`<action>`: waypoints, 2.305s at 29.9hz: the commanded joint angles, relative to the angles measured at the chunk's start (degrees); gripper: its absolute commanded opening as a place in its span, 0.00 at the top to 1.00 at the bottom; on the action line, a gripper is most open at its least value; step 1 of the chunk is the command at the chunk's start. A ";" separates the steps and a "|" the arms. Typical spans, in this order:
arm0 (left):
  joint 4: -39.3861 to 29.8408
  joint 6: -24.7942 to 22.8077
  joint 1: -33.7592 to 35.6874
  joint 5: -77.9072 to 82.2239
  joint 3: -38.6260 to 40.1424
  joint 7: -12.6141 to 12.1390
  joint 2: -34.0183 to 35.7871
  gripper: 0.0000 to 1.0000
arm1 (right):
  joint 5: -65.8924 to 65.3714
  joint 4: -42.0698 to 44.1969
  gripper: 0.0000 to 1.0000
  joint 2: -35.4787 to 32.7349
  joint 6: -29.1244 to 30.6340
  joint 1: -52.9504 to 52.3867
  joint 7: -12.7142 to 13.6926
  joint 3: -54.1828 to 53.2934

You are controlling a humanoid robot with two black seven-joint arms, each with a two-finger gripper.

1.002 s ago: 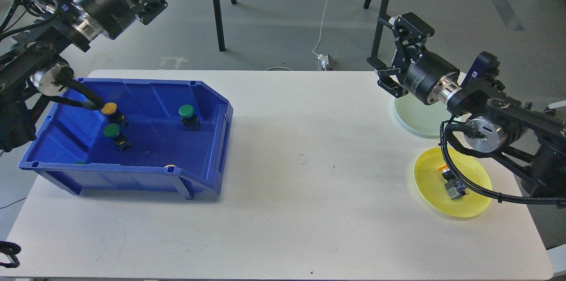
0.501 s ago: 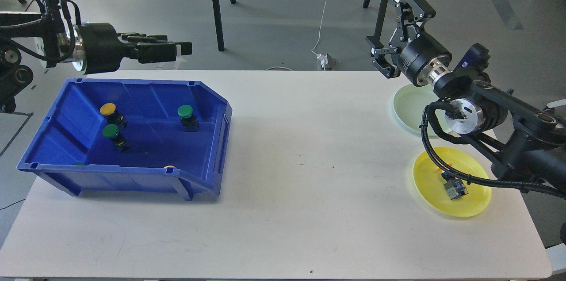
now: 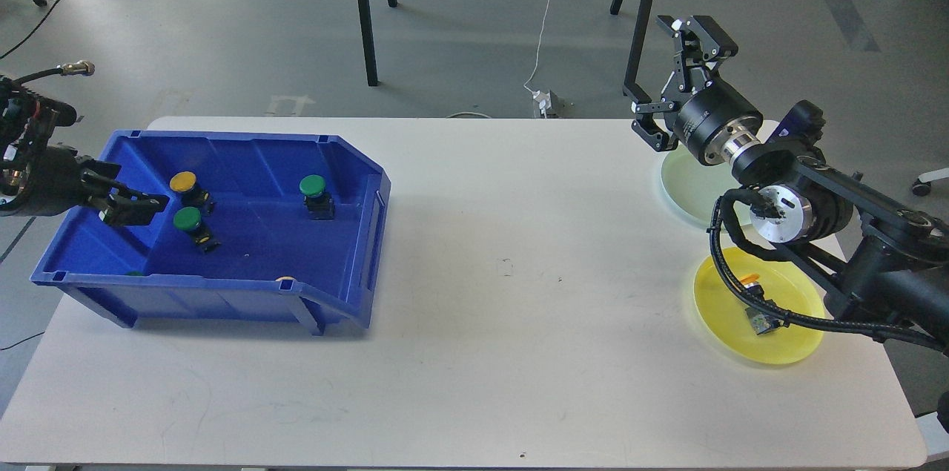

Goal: Pass button and place on color plate
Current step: 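Lower the left gripper into the bin and grasp a green-topped button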

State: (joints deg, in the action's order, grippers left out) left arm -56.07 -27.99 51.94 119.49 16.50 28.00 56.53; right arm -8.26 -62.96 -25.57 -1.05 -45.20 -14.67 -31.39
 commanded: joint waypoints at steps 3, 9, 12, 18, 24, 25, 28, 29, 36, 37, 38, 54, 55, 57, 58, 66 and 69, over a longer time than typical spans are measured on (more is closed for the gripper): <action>4.65 -0.01 1.59 0.04 -1.30 0.00 -5.28 0.13 | 0.00 -0.06 0.01 -0.18 0.09 1.43 -0.01 -0.60; 11.68 -0.01 1.77 1.27 -1.39 0.00 -12.23 0.08 | 0.00 -0.23 0.01 -0.35 0.44 3.18 -0.01 -2.09; 13.18 -0.01 1.94 1.44 -3.31 0.00 -13.81 0.08 | 0.08 -0.23 0.01 -0.35 0.53 3.27 -0.01 -2.18; 19.06 -0.01 4.05 0.83 -9.47 0.00 -16.89 0.08 | 0.00 -0.23 0.01 -0.27 0.53 3.27 -0.01 -2.18; 19.77 -0.01 4.05 0.65 -9.56 0.00 -17.42 0.08 | 0.08 -0.49 0.01 -0.18 0.53 3.36 -0.01 -2.36; 19.95 -0.01 4.05 0.65 -9.56 0.00 -17.77 0.08 | 0.08 -0.50 0.01 -0.26 0.53 3.36 -0.01 -2.36; 21.61 -0.01 4.05 0.39 -9.56 0.00 -18.38 0.08 | 0.08 -0.58 0.01 -0.27 0.53 3.45 -0.01 -2.36; 22.14 -0.01 4.05 0.39 -9.56 0.00 -18.74 0.08 | 0.08 -0.58 0.01 -0.27 0.53 3.45 -0.01 -2.36; 25.57 -0.01 3.96 0.48 -9.91 0.00 -20.85 0.09 | 0.08 -0.58 0.01 -0.27 0.53 3.63 -0.01 -2.36; 25.75 -0.01 3.96 0.48 -10.26 0.00 -21.02 0.09 | 0.08 -0.58 0.01 -0.27 0.53 3.71 -0.01 -2.36; 25.75 -0.01 3.96 0.39 -10.52 0.00 -21.11 0.09 | 0.08 -0.58 0.01 -0.27 0.53 3.71 -0.01 -2.36; 29.96 -0.01 3.61 0.21 -11.32 0.00 -24.27 0.14 | 0.08 -0.67 0.01 -0.35 0.61 4.33 -0.01 -2.36; 30.23 -0.01 3.52 0.13 -11.32 0.00 -24.54 0.15 | 0.08 -0.67 0.01 -0.35 0.61 4.42 -0.01 -2.36; 30.49 -0.01 3.52 0.21 -11.32 0.00 -24.72 0.18 | 0.08 -0.67 0.01 -0.35 0.61 4.50 -0.01 -2.36; 30.76 -0.01 3.52 0.21 -11.32 0.00 -24.80 0.19 | 0.08 -0.67 0.01 -0.35 0.61 4.50 -0.01 -2.36; 31.37 -0.01 3.70 0.21 -11.41 0.00 -24.81 0.33 | 0.08 -0.67 0.01 -0.35 0.53 4.86 -0.01 -2.36; 31.37 -0.01 3.70 0.21 -11.41 0.00 -24.89 0.33 | 0.08 -0.67 0.01 -0.44 0.53 4.94 -0.01 -2.44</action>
State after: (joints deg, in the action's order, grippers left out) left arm -24.72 -28.00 55.53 119.65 5.09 28.00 31.65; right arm -8.17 -63.62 -25.94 -0.52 -40.31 -14.70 -33.77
